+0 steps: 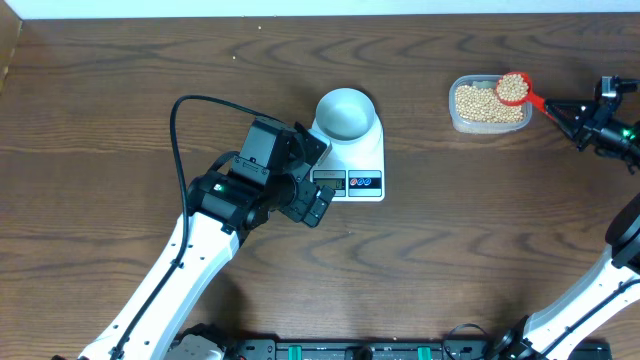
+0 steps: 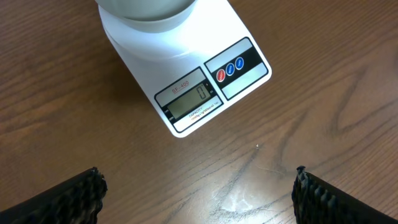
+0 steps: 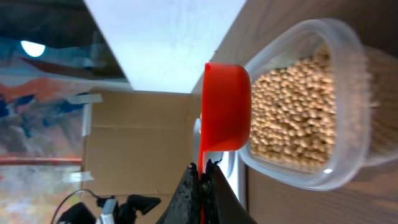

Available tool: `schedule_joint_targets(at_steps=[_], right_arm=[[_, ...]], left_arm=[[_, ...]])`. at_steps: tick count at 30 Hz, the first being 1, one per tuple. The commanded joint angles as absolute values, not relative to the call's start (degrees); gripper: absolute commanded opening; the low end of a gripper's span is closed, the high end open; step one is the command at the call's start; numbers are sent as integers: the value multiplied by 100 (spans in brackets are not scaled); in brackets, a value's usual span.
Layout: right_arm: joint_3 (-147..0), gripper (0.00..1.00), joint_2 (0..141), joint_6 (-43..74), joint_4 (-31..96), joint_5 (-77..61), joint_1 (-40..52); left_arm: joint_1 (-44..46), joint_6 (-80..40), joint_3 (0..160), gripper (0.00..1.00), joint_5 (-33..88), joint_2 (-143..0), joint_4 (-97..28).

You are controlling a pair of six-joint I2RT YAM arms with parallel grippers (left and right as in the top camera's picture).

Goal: Scoop item into bowl and weigh 50g on scale
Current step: 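Dip the red scoop into the soybean tub with the right gripper, then lift the filled scoop and carry it over the grey bowl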

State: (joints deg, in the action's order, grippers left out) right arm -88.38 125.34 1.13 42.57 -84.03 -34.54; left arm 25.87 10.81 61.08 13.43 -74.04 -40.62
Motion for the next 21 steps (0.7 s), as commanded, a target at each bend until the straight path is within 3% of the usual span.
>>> schedule_joint_targets(at_steps=[1,21], right_arm=[[-8838,1,12580,169,4278,-8952,-3422],[-8840,1,12580,578,4034,-8949,-2370]], left_arm=[[2558,1179,6119,98,1393,-7417,-4062],[2558,1177,6119,98,1393,-7417,-4062]])
